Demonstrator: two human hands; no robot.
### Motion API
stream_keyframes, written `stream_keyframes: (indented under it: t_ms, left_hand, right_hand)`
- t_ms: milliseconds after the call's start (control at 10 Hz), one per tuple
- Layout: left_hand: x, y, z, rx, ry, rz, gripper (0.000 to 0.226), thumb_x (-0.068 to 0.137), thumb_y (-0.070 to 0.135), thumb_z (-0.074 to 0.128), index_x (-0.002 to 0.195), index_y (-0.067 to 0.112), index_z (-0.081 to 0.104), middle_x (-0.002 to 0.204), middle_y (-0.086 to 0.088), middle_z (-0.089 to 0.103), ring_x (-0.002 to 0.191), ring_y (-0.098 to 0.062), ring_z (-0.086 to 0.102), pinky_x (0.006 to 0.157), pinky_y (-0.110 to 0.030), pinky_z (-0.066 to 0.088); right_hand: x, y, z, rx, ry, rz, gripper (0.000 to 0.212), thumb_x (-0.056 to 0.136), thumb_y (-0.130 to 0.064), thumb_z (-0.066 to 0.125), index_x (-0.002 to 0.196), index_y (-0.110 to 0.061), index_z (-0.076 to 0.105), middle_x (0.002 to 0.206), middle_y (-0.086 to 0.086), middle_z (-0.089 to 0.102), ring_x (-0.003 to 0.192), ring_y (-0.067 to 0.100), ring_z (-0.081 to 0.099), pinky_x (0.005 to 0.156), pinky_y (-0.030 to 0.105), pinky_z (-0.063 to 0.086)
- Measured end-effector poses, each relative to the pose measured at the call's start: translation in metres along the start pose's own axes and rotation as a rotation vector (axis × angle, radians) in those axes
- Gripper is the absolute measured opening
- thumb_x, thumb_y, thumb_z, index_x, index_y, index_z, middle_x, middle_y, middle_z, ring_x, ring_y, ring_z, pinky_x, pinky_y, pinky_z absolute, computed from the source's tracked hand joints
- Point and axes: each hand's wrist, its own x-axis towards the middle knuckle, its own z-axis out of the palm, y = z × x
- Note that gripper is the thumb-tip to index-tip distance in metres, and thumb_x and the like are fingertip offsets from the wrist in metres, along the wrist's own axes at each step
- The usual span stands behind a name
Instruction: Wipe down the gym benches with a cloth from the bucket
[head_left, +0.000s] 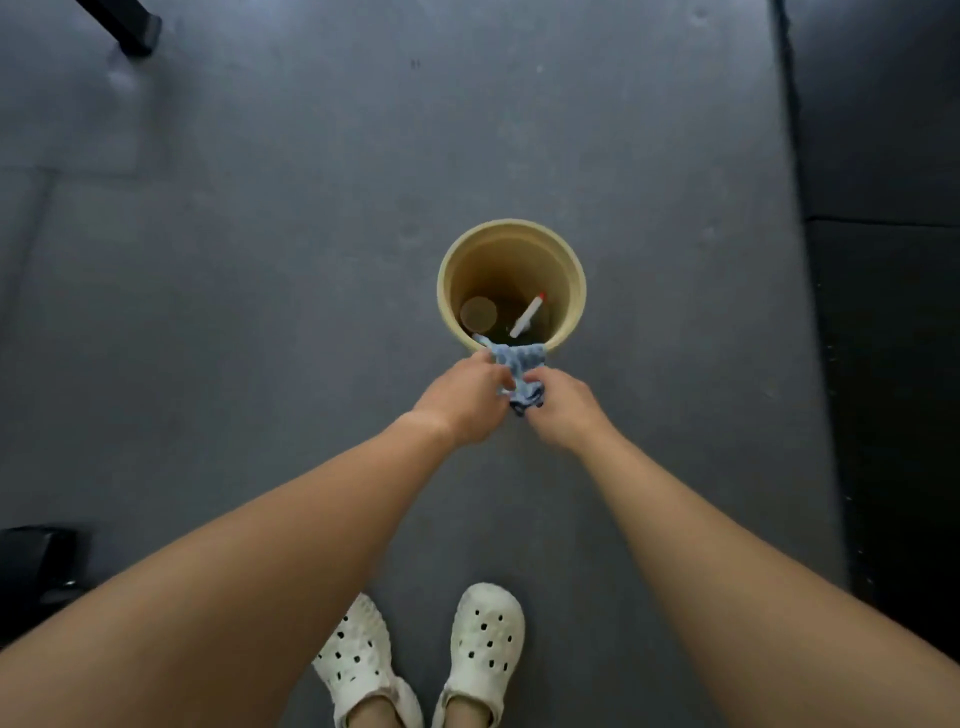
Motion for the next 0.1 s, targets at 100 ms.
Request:
stream_keyframes:
  t_ms: [100]
  left_hand:
    - [0.0048, 0.001, -0.0015, 0.031, -0.038, -0.038, 0.036, 0.105, 0.026, 0.049, 0.14, 0.019, 0.057, 0.141, -0.005, 0.048, 0.122, -0.025, 0.056, 0.098, -0.039, 0.047]
  right_hand:
    - [0.0037, 0.0027, 0.0035, -0.031, 0.005, 0.032, 0.049, 0.095, -0.013, 0.059, 0.143, -0.02, 0.05, 0.143, 0.008, 0.054, 0.13, 0.027, 0.052, 0.103, 0.04, 0.046]
